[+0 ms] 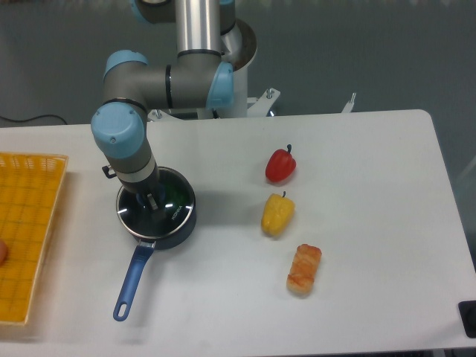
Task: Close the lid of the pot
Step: 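Lower the glass lid onto the saucepan rim and settle it, then open the gripper to release the lid knob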
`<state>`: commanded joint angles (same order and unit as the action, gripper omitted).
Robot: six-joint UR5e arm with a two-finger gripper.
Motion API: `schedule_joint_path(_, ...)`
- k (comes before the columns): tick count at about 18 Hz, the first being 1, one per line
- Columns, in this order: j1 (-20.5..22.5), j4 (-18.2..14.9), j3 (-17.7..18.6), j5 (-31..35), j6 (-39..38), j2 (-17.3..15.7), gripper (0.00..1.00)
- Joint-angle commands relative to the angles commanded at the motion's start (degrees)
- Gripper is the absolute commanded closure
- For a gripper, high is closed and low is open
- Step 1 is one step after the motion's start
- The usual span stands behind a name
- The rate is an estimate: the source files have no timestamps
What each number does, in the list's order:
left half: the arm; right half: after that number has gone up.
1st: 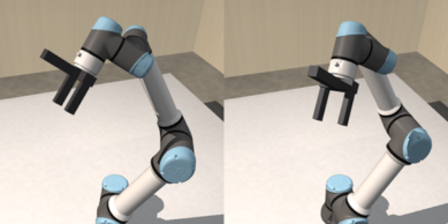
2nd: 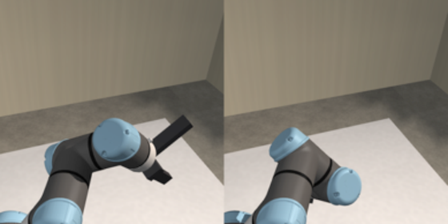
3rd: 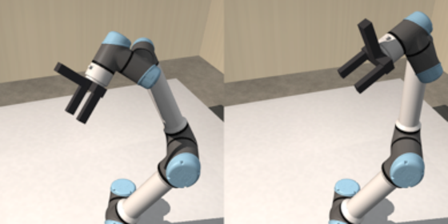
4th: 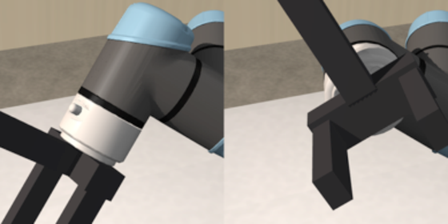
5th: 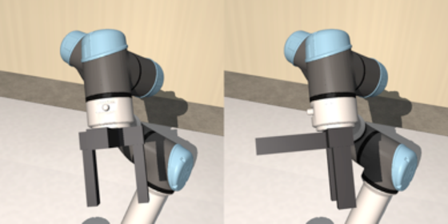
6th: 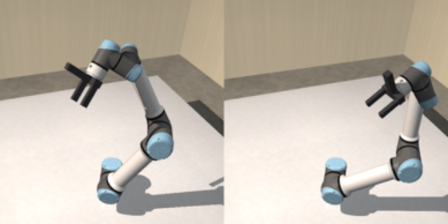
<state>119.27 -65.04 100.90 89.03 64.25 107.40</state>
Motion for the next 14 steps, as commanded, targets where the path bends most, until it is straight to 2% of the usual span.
schedule_joint_path(2,0.00,0.00,0.00,0.00,0.00,0.00,0.22)
schedule_joint_path(6,0.09,-0.09,-0.09,0.00,0.09,-0.35,0.01)
schedule_joint_path(10,0.17,-0.61,-0.53,0.17,0.18,-1.14,0.00)
schedule_joint_path(14,0.44,-1.75,-0.70,0.61,0.18,-4.56,0.00)
